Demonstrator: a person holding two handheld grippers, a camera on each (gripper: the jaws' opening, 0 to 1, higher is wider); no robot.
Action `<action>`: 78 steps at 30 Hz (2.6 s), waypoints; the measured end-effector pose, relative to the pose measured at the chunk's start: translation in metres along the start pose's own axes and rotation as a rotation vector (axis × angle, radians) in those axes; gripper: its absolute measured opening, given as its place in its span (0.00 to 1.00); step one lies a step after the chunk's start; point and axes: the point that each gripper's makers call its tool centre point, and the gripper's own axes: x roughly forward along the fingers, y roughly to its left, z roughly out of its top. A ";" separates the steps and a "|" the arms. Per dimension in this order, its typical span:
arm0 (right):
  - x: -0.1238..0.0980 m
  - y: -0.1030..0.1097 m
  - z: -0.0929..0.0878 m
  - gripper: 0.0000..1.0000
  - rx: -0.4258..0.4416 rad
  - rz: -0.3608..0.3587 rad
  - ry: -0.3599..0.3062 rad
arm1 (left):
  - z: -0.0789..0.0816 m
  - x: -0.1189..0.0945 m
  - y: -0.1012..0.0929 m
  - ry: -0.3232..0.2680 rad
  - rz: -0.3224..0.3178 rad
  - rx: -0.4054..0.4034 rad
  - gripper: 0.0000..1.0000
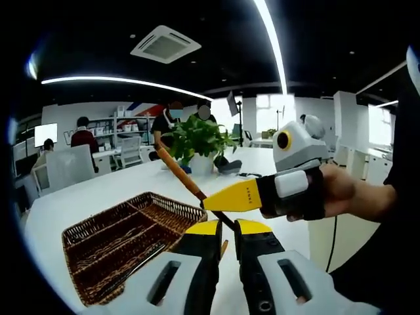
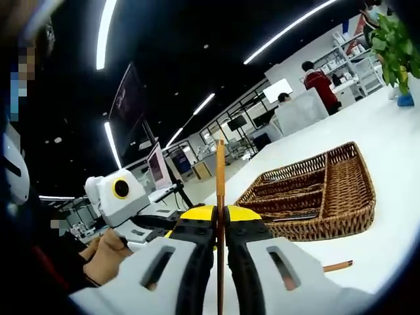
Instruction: Arrange the knives, forks, and spoons in their matching storage slots by inserting each utensil handle-first until every utensil is classified and aligned in the correct compartment
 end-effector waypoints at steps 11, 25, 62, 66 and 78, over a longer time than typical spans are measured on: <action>0.006 -0.013 0.004 0.04 -0.074 -0.062 0.025 | -0.016 -0.002 0.005 0.068 0.023 0.020 0.16; 0.019 -0.048 0.022 0.04 -0.179 -0.157 0.076 | -0.032 -0.029 0.042 0.093 0.160 -0.038 0.40; 0.093 -0.177 0.070 0.04 -0.179 -0.430 0.255 | -0.053 -0.098 0.099 0.129 0.378 -0.108 0.87; 0.100 -0.197 0.066 0.04 -0.163 -0.467 0.277 | -0.058 -0.100 0.102 0.150 0.392 -0.117 0.90; 0.120 -0.231 0.056 0.04 -0.075 -0.531 0.303 | -0.057 -0.105 0.108 0.118 0.410 -0.139 0.98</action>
